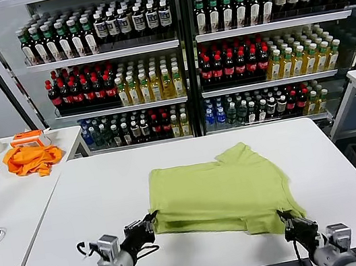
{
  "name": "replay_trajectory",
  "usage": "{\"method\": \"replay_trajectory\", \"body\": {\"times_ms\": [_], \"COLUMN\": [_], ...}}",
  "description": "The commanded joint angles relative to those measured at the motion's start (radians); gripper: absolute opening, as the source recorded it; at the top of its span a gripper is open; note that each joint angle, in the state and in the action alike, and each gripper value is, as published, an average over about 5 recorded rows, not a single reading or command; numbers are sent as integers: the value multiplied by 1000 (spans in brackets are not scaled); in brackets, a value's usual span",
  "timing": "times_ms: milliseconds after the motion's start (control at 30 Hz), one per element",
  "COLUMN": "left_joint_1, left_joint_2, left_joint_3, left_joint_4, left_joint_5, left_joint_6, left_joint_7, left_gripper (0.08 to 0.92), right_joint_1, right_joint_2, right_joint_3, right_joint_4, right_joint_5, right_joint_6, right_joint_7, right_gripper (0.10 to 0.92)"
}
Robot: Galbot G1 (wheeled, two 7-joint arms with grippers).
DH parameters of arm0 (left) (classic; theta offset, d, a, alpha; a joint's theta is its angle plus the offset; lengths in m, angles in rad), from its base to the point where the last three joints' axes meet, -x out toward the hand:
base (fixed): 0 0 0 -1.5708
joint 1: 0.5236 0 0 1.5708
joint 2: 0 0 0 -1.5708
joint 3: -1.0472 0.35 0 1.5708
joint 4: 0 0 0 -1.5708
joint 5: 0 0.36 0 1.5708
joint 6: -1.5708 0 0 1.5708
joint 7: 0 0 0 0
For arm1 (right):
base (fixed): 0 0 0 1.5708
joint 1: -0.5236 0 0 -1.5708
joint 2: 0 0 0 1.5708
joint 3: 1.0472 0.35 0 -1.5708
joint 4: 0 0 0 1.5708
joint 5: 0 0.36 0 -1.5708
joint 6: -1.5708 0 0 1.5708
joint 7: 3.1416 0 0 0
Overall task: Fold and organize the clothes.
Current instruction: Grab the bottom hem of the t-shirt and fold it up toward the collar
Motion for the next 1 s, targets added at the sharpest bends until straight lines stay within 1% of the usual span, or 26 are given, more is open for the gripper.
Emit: {"method": "replay_trajectory", "body": {"times_ms": [33, 400, 500, 567, 633, 733, 900, 1000], "left_joint_1": [-134, -170, -185, -197, -209, -223, -222, -181], "left_joint_2": [-20, -25, -30, -36, -43, -45, -30, -25], "left_joint_3": [35, 55, 62, 68, 70, 66, 57, 35], "left_joint_4": [194, 221, 241, 265, 293, 322, 322, 271], "left_joint_5": [-26, -24, -15, -5, 1, -1, -1, -3], "left_joint_6": [-21, -23, -21, -23, -30, -45, -54, -71], "left_joint_7": [53, 64, 57, 49, 44, 44, 45, 38], "left_gripper": [80, 80, 80, 80, 83, 115, 252, 339], "right_joint_1": [87, 119, 125, 127, 126, 121, 91, 33], "right_joint_2": [14, 29, 28, 29, 30, 31, 23, 17], "right_joint_3": [-21, -36, -40, -43, -43, -35, 4, 55], "right_joint_4": [-68, -82, -91, -99, -106, -109, -94, -58], "right_joint_5": [13, -8, -19, -29, -36, -41, -60, -72], "right_joint_6": [-16, -14, -19, -20, -20, -20, -23, -22], "right_joint_7": [7, 0, 0, 1, 1, 0, -12, -25], "right_gripper": [106, 106, 124, 163, 223, 310, 448, 535]}}
